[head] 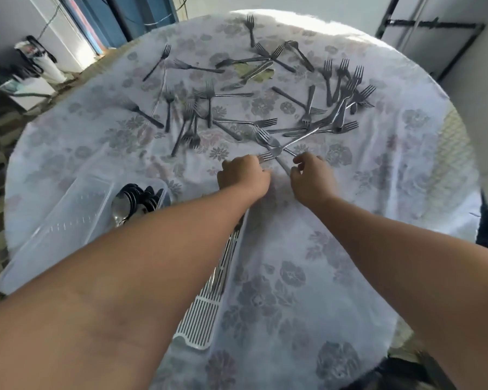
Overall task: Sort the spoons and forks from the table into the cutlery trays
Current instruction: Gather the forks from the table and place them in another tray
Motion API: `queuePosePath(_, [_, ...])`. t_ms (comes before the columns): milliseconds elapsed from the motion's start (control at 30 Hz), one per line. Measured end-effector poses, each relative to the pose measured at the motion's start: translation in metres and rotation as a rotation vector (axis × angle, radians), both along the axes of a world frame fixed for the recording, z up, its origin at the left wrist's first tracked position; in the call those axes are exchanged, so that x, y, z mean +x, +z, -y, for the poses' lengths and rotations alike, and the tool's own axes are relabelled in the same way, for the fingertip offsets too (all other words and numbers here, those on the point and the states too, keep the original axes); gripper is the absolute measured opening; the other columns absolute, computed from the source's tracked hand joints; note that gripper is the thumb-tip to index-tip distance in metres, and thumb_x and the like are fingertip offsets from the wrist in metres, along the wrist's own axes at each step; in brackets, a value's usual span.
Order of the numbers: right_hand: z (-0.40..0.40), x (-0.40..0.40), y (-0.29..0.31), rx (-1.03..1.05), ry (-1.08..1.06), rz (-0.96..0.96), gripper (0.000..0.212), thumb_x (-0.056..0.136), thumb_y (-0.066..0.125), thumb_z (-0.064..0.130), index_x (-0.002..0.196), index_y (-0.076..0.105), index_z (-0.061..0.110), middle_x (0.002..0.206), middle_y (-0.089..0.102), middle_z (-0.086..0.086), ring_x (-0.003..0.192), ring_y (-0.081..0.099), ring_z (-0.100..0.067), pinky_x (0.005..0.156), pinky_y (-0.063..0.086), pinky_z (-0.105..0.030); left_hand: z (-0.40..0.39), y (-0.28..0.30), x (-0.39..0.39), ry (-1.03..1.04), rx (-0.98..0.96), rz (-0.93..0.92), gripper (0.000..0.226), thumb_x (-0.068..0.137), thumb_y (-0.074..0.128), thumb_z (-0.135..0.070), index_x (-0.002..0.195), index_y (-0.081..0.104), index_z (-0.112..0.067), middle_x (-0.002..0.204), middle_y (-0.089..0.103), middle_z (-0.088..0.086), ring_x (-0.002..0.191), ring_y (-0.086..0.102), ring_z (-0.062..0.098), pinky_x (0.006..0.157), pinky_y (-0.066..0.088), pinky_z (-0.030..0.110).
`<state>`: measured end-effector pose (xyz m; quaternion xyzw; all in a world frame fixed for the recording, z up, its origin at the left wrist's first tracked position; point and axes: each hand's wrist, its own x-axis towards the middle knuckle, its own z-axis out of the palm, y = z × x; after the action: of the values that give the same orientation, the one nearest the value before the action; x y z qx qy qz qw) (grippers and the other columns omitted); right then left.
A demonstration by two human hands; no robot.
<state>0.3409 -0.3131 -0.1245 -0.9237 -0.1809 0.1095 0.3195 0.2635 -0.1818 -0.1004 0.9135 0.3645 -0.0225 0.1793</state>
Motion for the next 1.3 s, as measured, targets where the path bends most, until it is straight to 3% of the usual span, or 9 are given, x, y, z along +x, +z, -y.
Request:
queuePosePath(167, [0.001, 0.027, -0.001, -0.173, 0.003, 0.086, 0.035, 0.099, 0.050, 0.023, 0.133, 0.059, 0.016, 0.138, 0.051, -0.017, 0.126, 0.043, -0.041, 0.102, 0.040, -0.045, 0.002, -0.007, 0.012, -0.010, 0.057, -0.024, 0.042, 0.096, 0.055, -0.055, 0.098, 0.072, -0.016, 0.106, 0.071, 0.008, 0.106, 0.059, 0.035, 0.082, 0.049, 0.039])
queuePosePath(367, [0.010, 0.046, -0.009, -0.223, 0.130, 0.079, 0.031, 0.096, 0.057, 0.020, 0.127, 0.057, 0.013, 0.123, 0.061, -0.018, 0.115, 0.054, -0.040, 0.091, 0.046, -0.043, 0.034, -0.006, 0.040, -0.119, -0.009, 0.035, 0.017, 0.098, 0.054, -0.030, 0.110, 0.062, -0.022, 0.115, 0.067, 0.009, 0.105, 0.065, 0.036, 0.077, 0.047, 0.038])
queuePosePath(433, [0.013, 0.047, -0.009, -0.210, 0.140, 0.058, 0.029, 0.096, 0.056, 0.024, 0.123, 0.059, 0.013, 0.116, 0.065, -0.018, 0.108, 0.059, -0.040, 0.086, 0.047, -0.041, 0.042, -0.013, 0.044, -0.137, 0.010, 0.028, 0.022, 0.099, 0.049, -0.028, 0.114, 0.064, -0.025, 0.117, 0.065, 0.009, 0.103, 0.065, 0.036, 0.075, 0.044, 0.038])
queuePosePath(633, [0.010, 0.049, -0.003, -0.370, 0.181, -0.070, 0.057, 0.078, 0.053, 0.064, 0.103, 0.066, 0.014, 0.107, 0.065, -0.016, 0.106, 0.058, -0.037, 0.091, 0.051, -0.043, 0.034, -0.017, 0.042, -0.076, 0.090, -0.056, 0.027, 0.100, 0.045, -0.025, 0.117, 0.063, -0.014, 0.119, 0.063, 0.012, 0.104, 0.063, 0.036, 0.077, 0.042, 0.038])
queuePosePath(767, [0.002, 0.049, 0.005, -0.442, 0.251, -0.112, 0.052, 0.067, 0.048, 0.047, 0.099, 0.067, 0.012, 0.112, 0.062, -0.020, 0.109, 0.055, -0.039, 0.091, 0.050, -0.042, 0.024, -0.005, 0.044, 0.068, 0.071, -0.045, 0.028, 0.097, 0.042, 0.001, 0.122, 0.054, -0.006, 0.122, 0.064, 0.018, 0.111, 0.064, 0.038, 0.085, 0.050, 0.041])
queuePosePath(900, [0.002, 0.049, 0.011, -0.315, 0.242, -0.089, 0.027, 0.087, 0.052, 0.026, 0.108, 0.047, 0.011, 0.102, 0.062, -0.014, 0.089, 0.057, -0.035, 0.077, 0.049, -0.040, 0.015, 0.004, 0.046, 0.142, 0.032, -0.080, 0.029, 0.094, 0.049, 0.004, 0.121, 0.056, -0.006, 0.120, 0.067, 0.015, 0.110, 0.065, 0.035, 0.082, 0.051, 0.038])
queuePosePath(1000, [0.001, 0.045, 0.014, -0.250, 0.225, -0.044, 0.021, 0.091, 0.046, 0.028, 0.107, 0.040, 0.016, 0.091, 0.059, -0.012, 0.081, 0.057, -0.036, 0.072, 0.045, -0.040, 0.011, 0.007, 0.045, 0.183, -0.041, -0.103, 0.025, 0.091, 0.054, 0.001, 0.113, 0.061, -0.009, 0.118, 0.067, 0.012, 0.108, 0.065, 0.032, 0.079, 0.051, 0.035])
queuePosePath(1133, [0.001, 0.041, 0.017, -0.342, 0.293, 0.122, 0.037, 0.098, 0.040, 0.052, 0.114, 0.042, 0.019, 0.086, 0.063, -0.011, 0.081, 0.062, -0.037, 0.069, 0.044, -0.040, 0.002, 0.008, 0.046, 0.243, -0.187, -0.147, 0.029, 0.089, 0.062, -0.007, 0.118, 0.063, -0.008, 0.121, 0.067, 0.012, 0.110, 0.066, 0.031, 0.087, 0.057, 0.037])
queuePosePath(1300, [-0.006, 0.049, 0.009, -0.462, 0.426, 0.230, 0.064, 0.098, 0.044, 0.045, 0.153, 0.024, 0.020, 0.101, 0.072, -0.013, 0.096, 0.067, -0.037, 0.075, 0.046, -0.041, -0.006, 0.004, 0.041, 0.166, -0.263, -0.242, 0.031, 0.089, 0.064, -0.017, 0.118, 0.064, -0.008, 0.108, 0.069, 0.012, 0.085, 0.066, 0.028, 0.071, 0.052, 0.032])
